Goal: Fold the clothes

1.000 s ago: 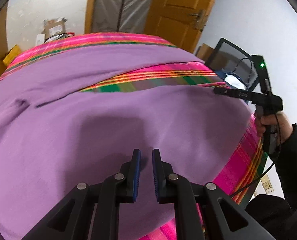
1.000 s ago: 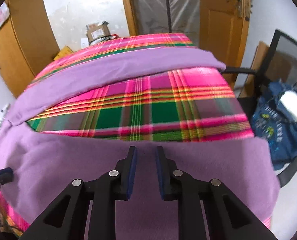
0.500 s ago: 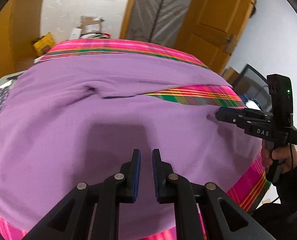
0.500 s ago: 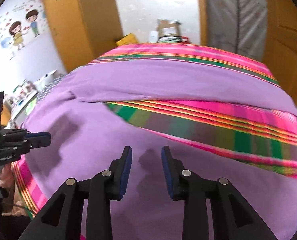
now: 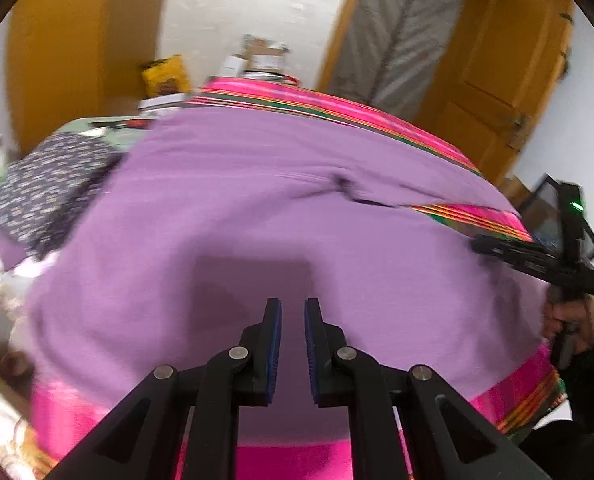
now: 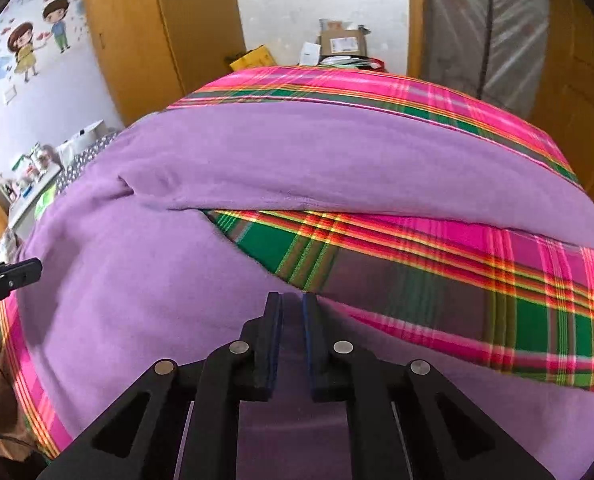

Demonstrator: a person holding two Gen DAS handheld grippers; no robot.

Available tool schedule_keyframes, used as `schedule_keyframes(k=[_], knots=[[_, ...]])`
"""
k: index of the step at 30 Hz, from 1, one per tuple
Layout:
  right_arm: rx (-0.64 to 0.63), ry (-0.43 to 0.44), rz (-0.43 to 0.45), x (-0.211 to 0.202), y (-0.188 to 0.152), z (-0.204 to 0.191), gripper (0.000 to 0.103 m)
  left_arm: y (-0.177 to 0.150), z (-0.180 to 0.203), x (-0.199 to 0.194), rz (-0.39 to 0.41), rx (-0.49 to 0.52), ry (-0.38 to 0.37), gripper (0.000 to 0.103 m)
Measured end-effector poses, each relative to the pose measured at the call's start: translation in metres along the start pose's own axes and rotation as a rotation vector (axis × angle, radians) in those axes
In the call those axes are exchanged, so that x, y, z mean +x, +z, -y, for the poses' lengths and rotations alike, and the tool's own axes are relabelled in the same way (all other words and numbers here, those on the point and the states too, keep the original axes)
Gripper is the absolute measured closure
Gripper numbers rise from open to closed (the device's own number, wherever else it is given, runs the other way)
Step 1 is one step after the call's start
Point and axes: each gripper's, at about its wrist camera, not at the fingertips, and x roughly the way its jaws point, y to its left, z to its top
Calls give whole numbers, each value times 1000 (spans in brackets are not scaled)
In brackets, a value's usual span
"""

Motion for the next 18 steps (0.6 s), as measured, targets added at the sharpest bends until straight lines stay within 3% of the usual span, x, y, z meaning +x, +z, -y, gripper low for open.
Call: schedule_keyframes(k=[7, 13, 18], knots=[[-38, 90, 13, -11, -12, -25, 92, -8, -73, -28, 57, -188, 154, 92], [-14, 94, -15, -1, -19, -22, 92, -14, -97, -22, 29, -242, 181, 92], [-6, 81, -14, 1, -16, -23, 91, -7, -97, -26, 36, -242, 159, 92]])
